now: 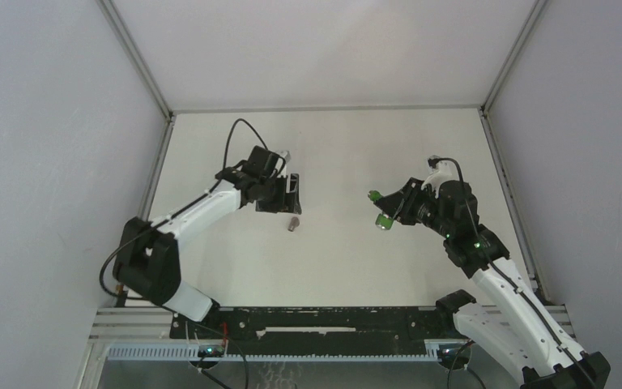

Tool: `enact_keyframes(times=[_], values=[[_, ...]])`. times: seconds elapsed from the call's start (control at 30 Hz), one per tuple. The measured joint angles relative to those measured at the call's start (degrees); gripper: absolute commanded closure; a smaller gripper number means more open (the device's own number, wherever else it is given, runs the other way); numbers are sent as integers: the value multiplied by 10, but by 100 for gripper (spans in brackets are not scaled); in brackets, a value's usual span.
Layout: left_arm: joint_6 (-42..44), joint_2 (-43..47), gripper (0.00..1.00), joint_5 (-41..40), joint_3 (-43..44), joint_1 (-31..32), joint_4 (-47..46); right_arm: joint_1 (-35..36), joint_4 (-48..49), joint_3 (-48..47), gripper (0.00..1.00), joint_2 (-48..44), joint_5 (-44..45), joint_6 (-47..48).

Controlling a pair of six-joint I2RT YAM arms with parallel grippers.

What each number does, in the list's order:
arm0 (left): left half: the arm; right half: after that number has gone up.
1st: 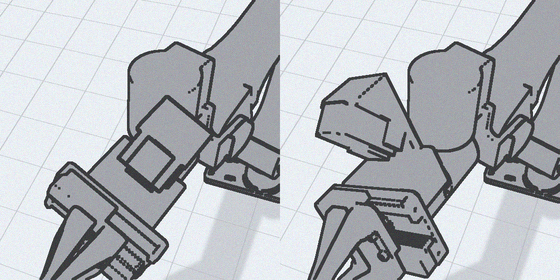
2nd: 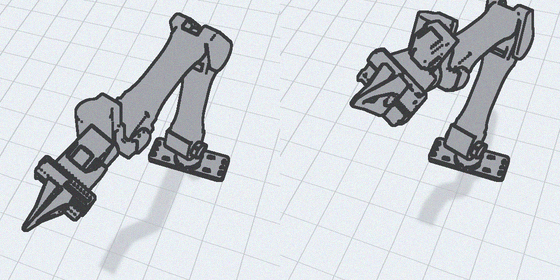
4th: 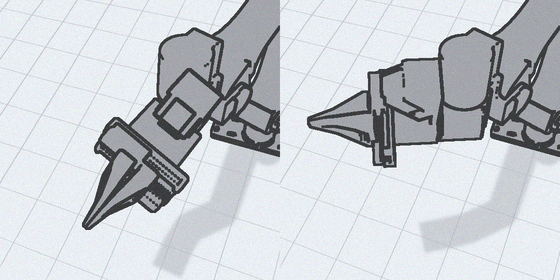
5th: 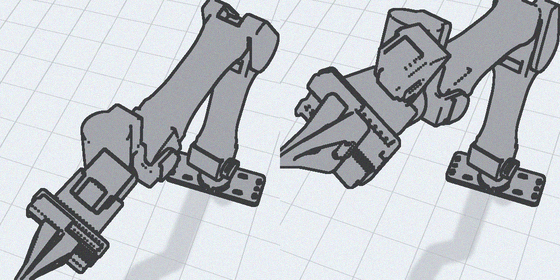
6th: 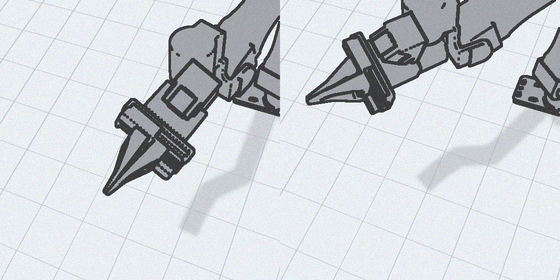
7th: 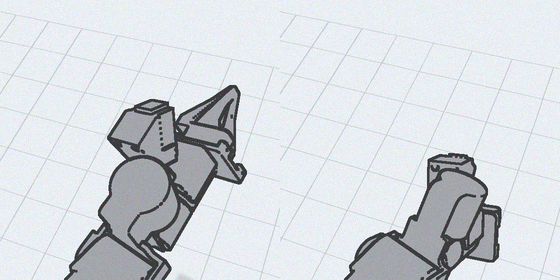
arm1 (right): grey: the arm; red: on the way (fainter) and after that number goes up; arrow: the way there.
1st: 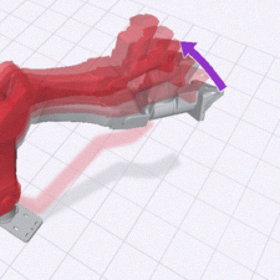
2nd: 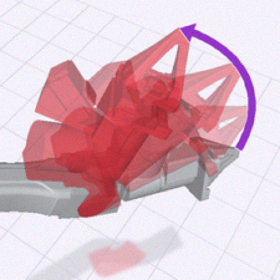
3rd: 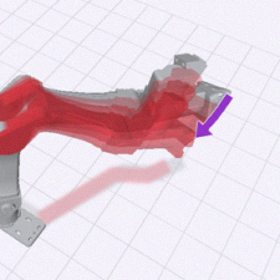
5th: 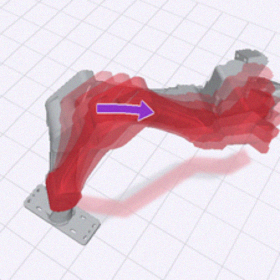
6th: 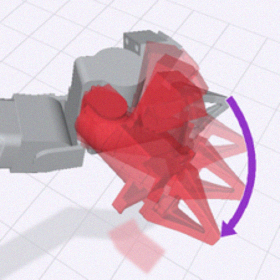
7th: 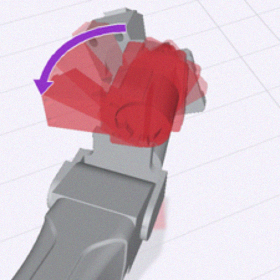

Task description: Install the water faucets

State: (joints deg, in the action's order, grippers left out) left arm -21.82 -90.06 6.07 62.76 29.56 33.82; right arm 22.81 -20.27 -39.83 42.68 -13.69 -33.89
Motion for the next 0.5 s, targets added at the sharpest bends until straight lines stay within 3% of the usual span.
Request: enact_keyframes(times=[0.27,0.5], values=[[4,-89,31,-44,17,20,3,4,-28,0,100,0,12,23],[3,-115,42,-59,42,23,6,5,-28,0,100,0,5,28]])
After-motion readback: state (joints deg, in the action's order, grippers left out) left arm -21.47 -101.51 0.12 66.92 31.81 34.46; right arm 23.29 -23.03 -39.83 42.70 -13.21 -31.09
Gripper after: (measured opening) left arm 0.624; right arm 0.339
